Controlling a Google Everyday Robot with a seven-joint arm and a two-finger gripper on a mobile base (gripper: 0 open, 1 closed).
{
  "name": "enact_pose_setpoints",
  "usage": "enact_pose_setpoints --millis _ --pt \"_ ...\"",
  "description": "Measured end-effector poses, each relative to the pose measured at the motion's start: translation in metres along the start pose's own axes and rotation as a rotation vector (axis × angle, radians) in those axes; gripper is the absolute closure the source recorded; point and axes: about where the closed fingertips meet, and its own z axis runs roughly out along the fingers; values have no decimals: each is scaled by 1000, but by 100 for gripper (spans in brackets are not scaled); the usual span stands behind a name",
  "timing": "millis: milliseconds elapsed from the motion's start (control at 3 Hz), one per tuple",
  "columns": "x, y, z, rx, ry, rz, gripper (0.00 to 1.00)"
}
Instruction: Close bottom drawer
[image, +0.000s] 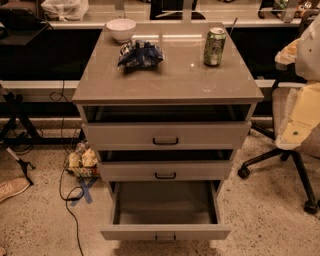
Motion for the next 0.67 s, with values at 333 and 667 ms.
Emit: enact_pose_setpoints --millis 333,667 --pt "2 2 3 -9 -4 10 0" --pt "24 20 32 -89 -38 97 0"
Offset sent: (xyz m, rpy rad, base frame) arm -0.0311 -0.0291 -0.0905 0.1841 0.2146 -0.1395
